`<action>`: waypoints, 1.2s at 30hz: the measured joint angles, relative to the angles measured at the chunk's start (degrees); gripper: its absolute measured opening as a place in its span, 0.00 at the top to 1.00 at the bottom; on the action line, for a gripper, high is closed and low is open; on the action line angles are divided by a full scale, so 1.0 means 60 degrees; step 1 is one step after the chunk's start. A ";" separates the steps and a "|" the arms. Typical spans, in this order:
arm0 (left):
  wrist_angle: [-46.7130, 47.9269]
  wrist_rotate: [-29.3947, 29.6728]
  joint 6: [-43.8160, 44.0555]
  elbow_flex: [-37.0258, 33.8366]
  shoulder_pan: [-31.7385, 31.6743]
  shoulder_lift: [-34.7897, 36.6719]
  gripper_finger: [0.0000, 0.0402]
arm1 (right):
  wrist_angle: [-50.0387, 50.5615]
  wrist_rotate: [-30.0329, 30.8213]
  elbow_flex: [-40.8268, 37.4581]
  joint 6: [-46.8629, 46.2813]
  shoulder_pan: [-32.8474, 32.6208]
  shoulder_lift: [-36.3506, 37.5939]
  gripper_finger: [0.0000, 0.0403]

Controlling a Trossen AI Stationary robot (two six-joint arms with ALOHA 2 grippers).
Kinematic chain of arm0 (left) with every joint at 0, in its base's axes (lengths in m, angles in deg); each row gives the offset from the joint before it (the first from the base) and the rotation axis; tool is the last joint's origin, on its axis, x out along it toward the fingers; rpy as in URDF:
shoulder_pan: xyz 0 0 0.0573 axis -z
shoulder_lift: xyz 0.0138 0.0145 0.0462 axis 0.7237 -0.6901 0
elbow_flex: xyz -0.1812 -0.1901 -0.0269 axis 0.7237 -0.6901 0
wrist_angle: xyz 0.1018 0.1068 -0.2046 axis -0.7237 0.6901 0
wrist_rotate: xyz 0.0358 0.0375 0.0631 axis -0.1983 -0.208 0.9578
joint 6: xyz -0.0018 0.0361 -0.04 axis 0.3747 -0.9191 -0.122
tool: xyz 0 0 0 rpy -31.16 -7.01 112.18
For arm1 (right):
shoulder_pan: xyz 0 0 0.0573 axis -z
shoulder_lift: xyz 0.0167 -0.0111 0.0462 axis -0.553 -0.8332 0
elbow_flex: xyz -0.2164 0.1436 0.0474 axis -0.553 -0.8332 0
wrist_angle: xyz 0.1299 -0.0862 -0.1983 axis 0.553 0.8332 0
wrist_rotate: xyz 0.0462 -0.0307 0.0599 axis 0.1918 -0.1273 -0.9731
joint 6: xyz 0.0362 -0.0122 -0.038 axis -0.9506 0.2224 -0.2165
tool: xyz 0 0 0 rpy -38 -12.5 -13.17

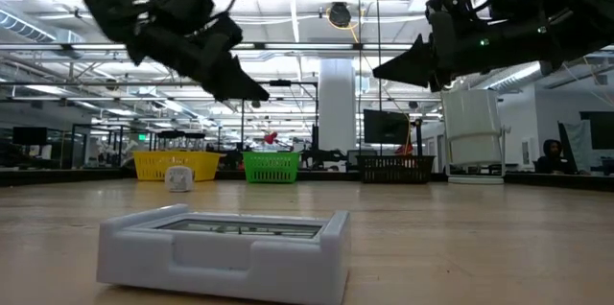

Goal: Pick & Place Office items
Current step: Put the red digital timer in the green bin, then put the orange sand timer in the yellow bin

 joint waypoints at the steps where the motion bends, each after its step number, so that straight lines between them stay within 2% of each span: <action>1: -0.0878 -0.0004 -0.0016 -0.0465 0.0197 -0.0002 0.97 | 0.0074 0.0002 0.0030 -0.0033 0.0000 0.0001 0.99; 5: -0.4075 0.0053 0.0325 -0.1911 0.0796 0.0004 0.98 | 0.1790 0.0007 0.0545 -0.0322 0.0000 0.0151 0.99; 9: -0.5804 0.0032 0.0397 -0.2766 0.1203 0.0000 0.94 | 0.5545 0.0086 0.1980 -0.0611 0.0000 0.0461 0.99; 14: -0.6036 0.0066 0.0405 -0.2941 0.1447 0.0000 0.92 | 1.0702 0.0710 0.4100 -0.1666 -0.0222 0.0515 0.99; 18: -0.5966 0.0071 0.0324 -0.2941 0.1597 0.0000 0.92 | 1.3506 0.0842 0.5145 -0.3145 -0.0608 0.0514 0.99; 23: -0.5878 0.0062 0.0137 -0.2941 0.1717 0.0000 0.92 | 1.5497 0.1178 0.5790 -0.4469 -0.1355 0.0508 0.99; 29: -0.5828 0.0063 0.0458 -0.2937 0.1852 -0.0004 0.92 | 1.6765 0.1294 0.6213 -0.5880 -0.2508 0.0504 0.99; 36: -0.5828 0.0066 0.0168 -0.2937 0.1999 -0.0004 0.92 | 1.8610 0.1314 0.6804 -0.8111 -0.4074 0.0508 0.99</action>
